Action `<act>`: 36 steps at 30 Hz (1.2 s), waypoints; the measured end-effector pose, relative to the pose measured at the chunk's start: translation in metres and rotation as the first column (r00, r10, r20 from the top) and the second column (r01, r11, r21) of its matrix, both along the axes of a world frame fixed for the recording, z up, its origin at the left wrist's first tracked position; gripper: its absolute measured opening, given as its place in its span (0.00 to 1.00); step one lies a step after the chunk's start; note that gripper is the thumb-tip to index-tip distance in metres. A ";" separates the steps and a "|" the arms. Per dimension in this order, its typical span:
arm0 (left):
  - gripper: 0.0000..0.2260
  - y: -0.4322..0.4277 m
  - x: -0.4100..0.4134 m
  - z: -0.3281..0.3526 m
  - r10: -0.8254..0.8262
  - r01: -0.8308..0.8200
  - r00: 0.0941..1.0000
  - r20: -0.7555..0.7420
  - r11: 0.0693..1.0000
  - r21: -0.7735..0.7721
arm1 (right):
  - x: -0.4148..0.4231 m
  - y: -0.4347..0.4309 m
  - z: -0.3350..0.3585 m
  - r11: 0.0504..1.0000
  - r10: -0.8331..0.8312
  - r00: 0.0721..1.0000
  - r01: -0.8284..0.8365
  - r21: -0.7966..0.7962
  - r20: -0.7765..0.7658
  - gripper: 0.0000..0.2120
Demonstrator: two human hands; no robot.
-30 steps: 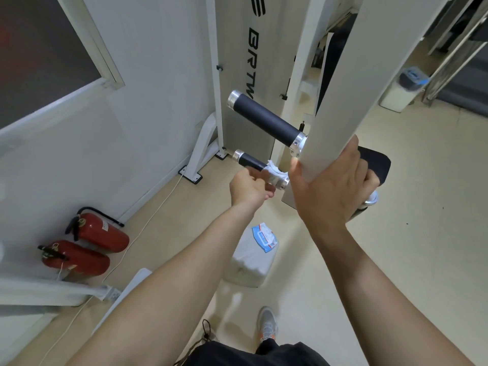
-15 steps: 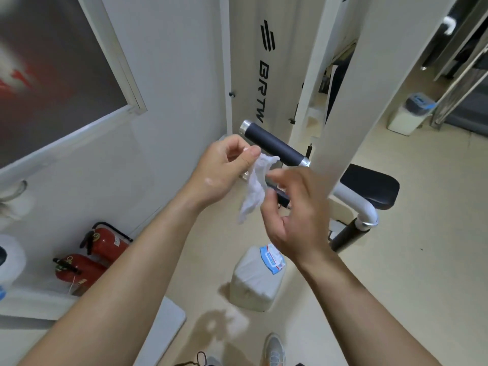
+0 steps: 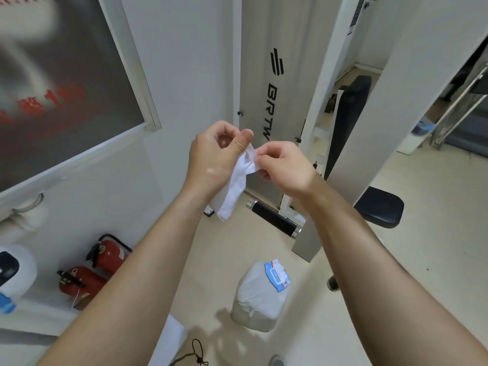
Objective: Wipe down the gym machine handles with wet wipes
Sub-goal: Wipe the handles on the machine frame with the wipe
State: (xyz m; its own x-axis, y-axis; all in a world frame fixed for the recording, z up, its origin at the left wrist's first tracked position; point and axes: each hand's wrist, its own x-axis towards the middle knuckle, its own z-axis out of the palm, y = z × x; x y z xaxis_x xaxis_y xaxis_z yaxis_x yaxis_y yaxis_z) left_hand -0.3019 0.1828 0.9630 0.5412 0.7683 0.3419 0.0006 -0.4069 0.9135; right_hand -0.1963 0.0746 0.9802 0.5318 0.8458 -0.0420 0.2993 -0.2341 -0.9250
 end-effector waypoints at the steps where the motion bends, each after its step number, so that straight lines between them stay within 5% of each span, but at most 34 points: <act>1: 0.12 0.003 -0.002 -0.002 0.017 -0.017 1.000 -0.012 1.000 0.003 | 0.001 0.002 -0.001 0.999 -0.033 0.999 0.032 -0.005 -0.026 0.10; 4: 0.13 0.008 -0.008 -0.011 0.000 -0.004 0.998 -0.055 0.997 -0.080 | 0.006 0.005 -0.001 0.981 -0.183 0.979 0.188 0.051 -0.093 0.13; 8: 0.15 0.010 -0.015 -0.016 -0.226 0.203 0.974 -0.032 0.921 -0.334 | 0.007 0.008 0.004 0.947 -0.254 0.948 0.284 0.150 -0.192 0.11; 11: 0.08 0.018 -0.021 -0.021 -0.395 0.309 0.901 -0.179 0.874 -0.375 | 0.010 0.011 0.000 0.928 -0.311 0.938 0.334 0.163 -0.151 0.11; 13: 0.03 0.017 -0.018 -0.028 -0.262 0.174 0.935 -0.241 0.927 -0.331 | 0.007 0.007 -0.007 0.905 -0.361 0.921 0.384 0.182 -0.147 0.11; 15: 0.04 0.002 -0.011 -0.030 -0.070 0.018 0.992 -0.109 0.905 -0.425 | -0.004 0.000 -0.021 0.879 -0.418 0.908 0.416 0.231 -0.046 0.08; 19: 0.09 -0.041 0.006 -0.027 -0.168 0.302 0.951 0.259 0.677 -0.671 | -0.021 -0.017 -0.042 0.909 -0.374 0.927 0.373 0.186 -0.035 0.11; 22: 0.06 -0.051 0.012 -0.038 -0.109 0.163 0.985 0.136 0.858 -0.487 | -0.023 -0.049 -0.035 0.969 -0.220 0.970 0.205 0.138 0.105 0.19; 24: 0.06 -0.051 0.021 -0.043 0.045 0.000 0.995 0.093 0.903 -0.430 | -0.031 -0.077 -0.035 0.931 -0.320 0.925 0.267 0.249 0.205 0.19; 27: 0.07 -0.058 0.040 -0.039 0.263 -0.232 0.958 0.116 0.945 -0.229 | -0.038 -0.105 -0.051 0.700 -0.664 0.701 0.457 0.549 0.262 0.12; 29: 0.08 -0.061 0.053 -0.044 0.328 -0.320 0.936 0.127 0.944 -0.076 | -0.030 -0.110 -0.068 0.611 -0.770 0.574 0.533 0.585 0.280 0.18; 33: 0.05 -0.060 0.065 -0.066 0.450 -0.452 0.892 0.045 0.884 0.122 | -0.009 -0.106 -0.073 0.718 -0.679 0.688 0.548 0.428 0.257 0.28; 36: 0.04 -0.062 0.070 -0.070 0.441 -0.444 0.896 0.059 0.877 0.184 | -0.005 -0.101 -0.074 0.737 -0.668 0.681 0.548 0.395 0.301 0.31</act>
State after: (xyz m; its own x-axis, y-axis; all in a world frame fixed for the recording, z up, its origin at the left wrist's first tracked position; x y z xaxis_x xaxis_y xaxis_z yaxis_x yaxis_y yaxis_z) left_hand -0.2324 0.1206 0.8933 0.1537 0.8471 0.5087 0.2076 -0.5310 0.8215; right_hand -0.2009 -0.0267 0.9060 0.8459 0.2730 0.4581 0.5250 -0.2757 -0.8052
